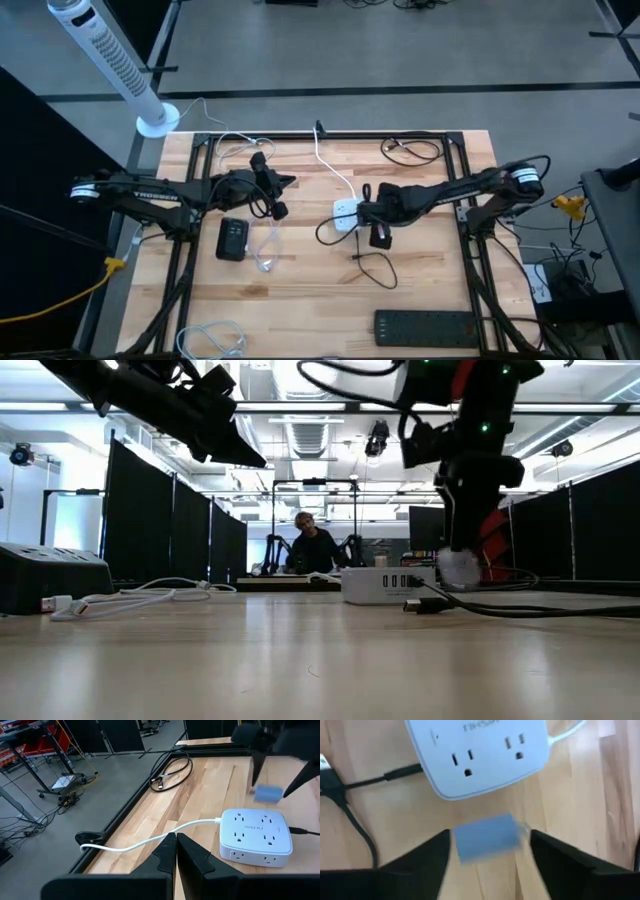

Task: Insert USB
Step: Insert the white charger adapter into the white outlet extension

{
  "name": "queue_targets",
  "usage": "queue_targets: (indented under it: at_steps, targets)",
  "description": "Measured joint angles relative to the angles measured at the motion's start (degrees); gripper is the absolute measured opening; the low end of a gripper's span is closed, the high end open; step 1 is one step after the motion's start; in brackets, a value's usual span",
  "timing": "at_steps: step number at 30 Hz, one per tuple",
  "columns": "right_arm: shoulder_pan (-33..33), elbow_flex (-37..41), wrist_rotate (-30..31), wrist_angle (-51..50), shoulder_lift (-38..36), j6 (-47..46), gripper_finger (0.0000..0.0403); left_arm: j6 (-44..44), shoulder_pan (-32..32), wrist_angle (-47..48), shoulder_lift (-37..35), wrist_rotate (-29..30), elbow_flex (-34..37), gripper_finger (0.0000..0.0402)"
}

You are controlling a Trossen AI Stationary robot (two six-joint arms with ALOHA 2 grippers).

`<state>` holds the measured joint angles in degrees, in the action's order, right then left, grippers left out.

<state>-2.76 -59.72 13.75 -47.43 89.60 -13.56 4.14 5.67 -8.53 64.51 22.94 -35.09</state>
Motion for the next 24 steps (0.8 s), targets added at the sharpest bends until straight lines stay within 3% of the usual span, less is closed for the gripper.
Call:
queue_targets:
  at_steps: [3,6,11,17,24]
  targets:
    - [0.0,1.6,0.0,-0.3,-0.4,-2.4,0.0333,-0.2,0.0,0.0,0.0,0.0,0.0,0.0000]
    - [-0.5,2.9,-0.4,-0.3,0.3,-2.8,0.0354,-0.4,0.0,0.0,0.0,0.0,0.0,0.0000]
    - [-3.2,3.4,1.6,0.4,3.3,1.6,0.0348,-0.4,0.0,0.0,0.0,0.0,0.0,0.0000]
    - [-4.1,3.4,12.6,2.5,6.7,8.0,0.0325,-0.4,0.0,0.0,0.0,0.0,0.0,0.0000]
    - [3.6,3.4,8.5,7.4,9.4,15.6,0.0315,-1.3,0.0,0.0,0.0,0.0,0.0,0.0000]
